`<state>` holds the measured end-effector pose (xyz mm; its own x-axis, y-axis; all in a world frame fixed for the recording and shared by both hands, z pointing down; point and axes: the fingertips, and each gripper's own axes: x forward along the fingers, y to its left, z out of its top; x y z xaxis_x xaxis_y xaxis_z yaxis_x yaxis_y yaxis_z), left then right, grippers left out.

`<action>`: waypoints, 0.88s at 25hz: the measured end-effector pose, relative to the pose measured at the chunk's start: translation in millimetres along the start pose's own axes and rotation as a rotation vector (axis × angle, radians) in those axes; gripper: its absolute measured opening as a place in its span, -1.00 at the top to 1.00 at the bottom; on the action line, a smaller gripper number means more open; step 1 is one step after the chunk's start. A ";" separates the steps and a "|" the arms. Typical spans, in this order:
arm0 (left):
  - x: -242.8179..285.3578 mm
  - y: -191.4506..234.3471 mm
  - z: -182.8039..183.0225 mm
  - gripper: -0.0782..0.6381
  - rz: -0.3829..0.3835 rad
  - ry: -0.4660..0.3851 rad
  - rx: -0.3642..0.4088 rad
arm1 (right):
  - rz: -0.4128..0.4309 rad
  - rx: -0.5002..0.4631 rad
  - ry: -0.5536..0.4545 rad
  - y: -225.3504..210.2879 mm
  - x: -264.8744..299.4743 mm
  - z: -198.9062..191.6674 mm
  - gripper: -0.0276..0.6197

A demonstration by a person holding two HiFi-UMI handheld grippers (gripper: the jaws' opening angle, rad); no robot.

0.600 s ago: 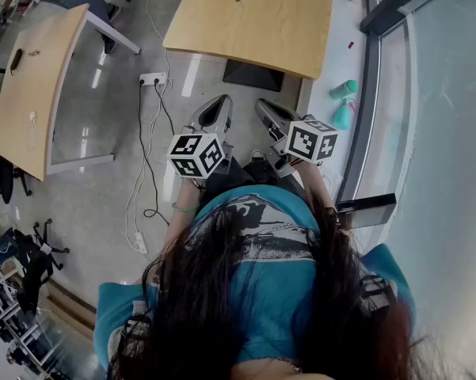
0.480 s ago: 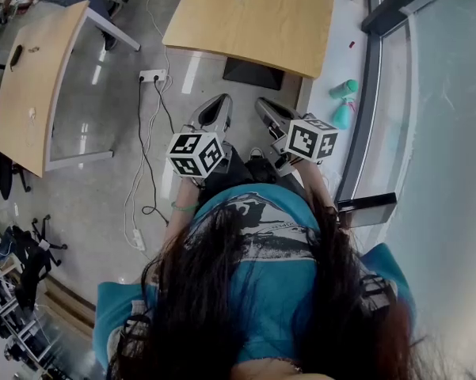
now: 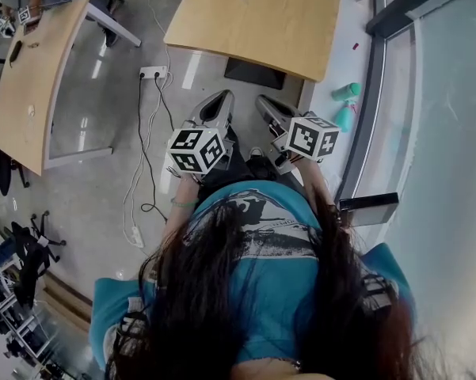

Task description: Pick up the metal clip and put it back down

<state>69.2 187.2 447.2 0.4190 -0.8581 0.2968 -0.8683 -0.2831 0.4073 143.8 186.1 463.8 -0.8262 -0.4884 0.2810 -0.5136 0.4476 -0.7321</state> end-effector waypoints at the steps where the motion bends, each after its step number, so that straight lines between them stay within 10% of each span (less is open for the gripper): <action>1: 5.6 2.8 2.0 0.77 -0.006 0.004 0.004 | -0.006 0.001 -0.003 -2.8 4.5 4.4 0.82; 22: 119.1 177.9 108.4 0.77 -0.078 0.049 0.008 | -0.081 0.060 -0.027 -23.7 198.4 97.8 0.82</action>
<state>-64.1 -11.9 461.4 0.4973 -0.8117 0.3063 -0.8348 -0.3515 0.4237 14.7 5.4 476.2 -0.7757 -0.5415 0.3241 -0.5625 0.3607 -0.7440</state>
